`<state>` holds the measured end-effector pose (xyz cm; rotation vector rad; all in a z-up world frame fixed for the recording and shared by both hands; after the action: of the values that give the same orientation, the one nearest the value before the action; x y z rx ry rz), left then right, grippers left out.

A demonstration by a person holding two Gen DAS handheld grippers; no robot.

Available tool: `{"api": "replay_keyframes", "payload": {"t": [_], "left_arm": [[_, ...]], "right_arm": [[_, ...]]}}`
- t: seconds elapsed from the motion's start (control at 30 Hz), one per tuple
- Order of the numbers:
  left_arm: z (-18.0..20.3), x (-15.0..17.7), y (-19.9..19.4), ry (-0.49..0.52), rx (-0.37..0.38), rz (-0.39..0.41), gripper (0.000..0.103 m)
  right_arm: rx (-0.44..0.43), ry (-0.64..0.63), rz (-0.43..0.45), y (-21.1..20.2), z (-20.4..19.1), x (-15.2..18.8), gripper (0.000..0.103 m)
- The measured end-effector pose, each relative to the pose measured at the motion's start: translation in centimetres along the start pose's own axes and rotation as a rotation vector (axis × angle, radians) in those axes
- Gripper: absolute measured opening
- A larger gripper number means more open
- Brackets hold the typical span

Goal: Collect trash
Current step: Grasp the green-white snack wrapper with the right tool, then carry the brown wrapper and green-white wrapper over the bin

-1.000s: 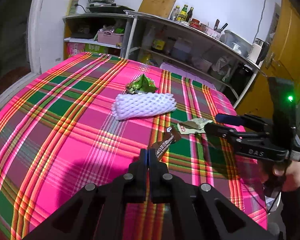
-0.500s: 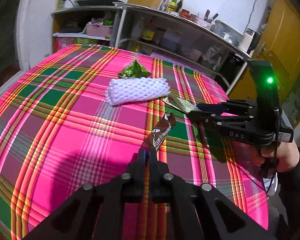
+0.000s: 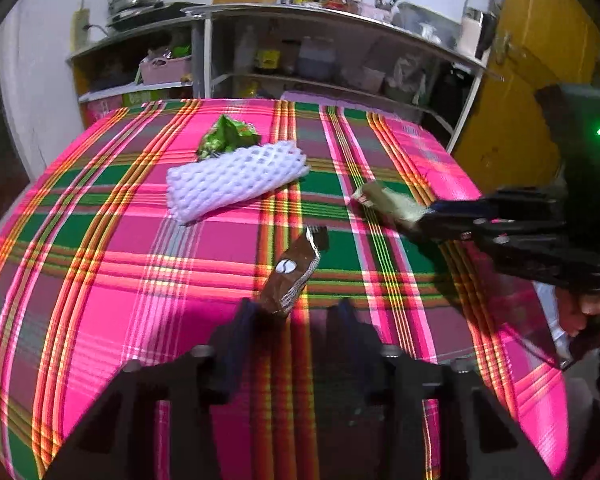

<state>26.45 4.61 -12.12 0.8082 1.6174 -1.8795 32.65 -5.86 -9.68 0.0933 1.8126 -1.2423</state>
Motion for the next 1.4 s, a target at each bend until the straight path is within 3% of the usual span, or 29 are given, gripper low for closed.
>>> {"api": "replay_keyframes", "payload": {"t": [0.03,0.33,0.73,1.03,1.4], "left_arm": [[0.2,0.0,0.0,0.012,-0.01,-0.001,0.017],[2.2,-0.3,-2.6,-0.011,0.016,0.071,0.016],[10.0,-2.0,-6.7,0.004,0.141,0.156,0.016],[16.3,-2.7,-7.1,0.059,0.233,0.155,0.016],[23.9,-2.9,-4.5,0.134,0.339,0.111,0.017]], "right_arm": [[0.005,0.016,0.012,-0.8,0.2,0.2,0.02],[0.053,0.151,0.105,-6.9,1.9,2.7,0.02],[0.151,0.281,0.208,-15.0,4.4,6.2,0.02],[0.24,0.373,0.256,-19.4,7.6,9.1,0.02],[0.331,0.478,0.257,-22.2,12.4,13.1,0.02]]}}
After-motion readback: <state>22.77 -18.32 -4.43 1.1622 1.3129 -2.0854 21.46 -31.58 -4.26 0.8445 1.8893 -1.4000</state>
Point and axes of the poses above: each gripper's, at about its wrist camera, not at the fingertips, and y roughly the way its jaws point, z to its right, x to its underside, the point moved 8 cm from there along y, roughly the way its jaws point, and after that the axes turned 8 degrees about z, right-handed, at the moved point
